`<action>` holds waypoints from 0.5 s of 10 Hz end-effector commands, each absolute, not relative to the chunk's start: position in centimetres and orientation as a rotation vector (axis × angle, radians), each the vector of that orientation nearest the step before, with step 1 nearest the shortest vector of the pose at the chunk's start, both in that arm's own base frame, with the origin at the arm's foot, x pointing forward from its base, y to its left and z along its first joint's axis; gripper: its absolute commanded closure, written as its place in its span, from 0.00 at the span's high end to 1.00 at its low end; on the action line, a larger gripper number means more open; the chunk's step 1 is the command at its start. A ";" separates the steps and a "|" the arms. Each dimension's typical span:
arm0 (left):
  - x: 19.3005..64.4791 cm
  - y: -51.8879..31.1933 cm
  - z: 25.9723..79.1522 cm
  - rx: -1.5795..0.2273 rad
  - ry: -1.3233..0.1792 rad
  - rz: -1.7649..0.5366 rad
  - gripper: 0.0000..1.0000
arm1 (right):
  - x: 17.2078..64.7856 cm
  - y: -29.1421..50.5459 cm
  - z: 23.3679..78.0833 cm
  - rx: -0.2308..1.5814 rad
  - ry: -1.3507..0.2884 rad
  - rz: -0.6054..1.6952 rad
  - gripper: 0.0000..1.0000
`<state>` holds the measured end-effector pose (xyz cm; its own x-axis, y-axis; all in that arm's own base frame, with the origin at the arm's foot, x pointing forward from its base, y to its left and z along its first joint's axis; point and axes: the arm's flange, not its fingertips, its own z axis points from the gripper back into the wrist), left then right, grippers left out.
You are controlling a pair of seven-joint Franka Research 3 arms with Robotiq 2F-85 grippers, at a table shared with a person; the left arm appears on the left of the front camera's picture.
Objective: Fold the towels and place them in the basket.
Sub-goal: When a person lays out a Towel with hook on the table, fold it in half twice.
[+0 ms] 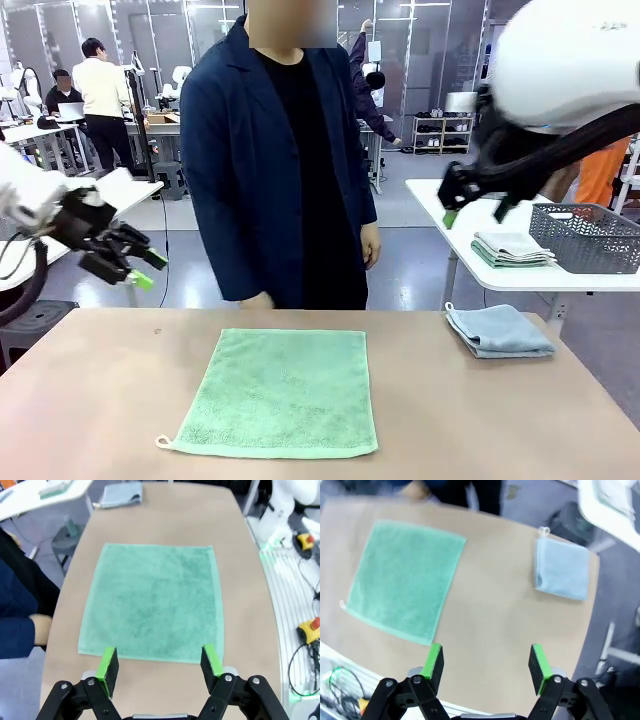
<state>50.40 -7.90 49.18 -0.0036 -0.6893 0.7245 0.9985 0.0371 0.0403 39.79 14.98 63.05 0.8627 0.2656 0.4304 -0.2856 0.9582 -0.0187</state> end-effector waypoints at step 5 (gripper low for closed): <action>46.8 -23.6 45.0 -0.208 -0.251 -1.535 1.00 | 39.3 25.1 55.3 0.005 -0.288 1.156 1.00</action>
<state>46.88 -23.56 45.48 -0.0404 -0.9245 0.3789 0.9992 -0.0357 0.0195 38.83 26.83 56.22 0.4996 0.8311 0.2443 -0.8280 0.5411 -0.1475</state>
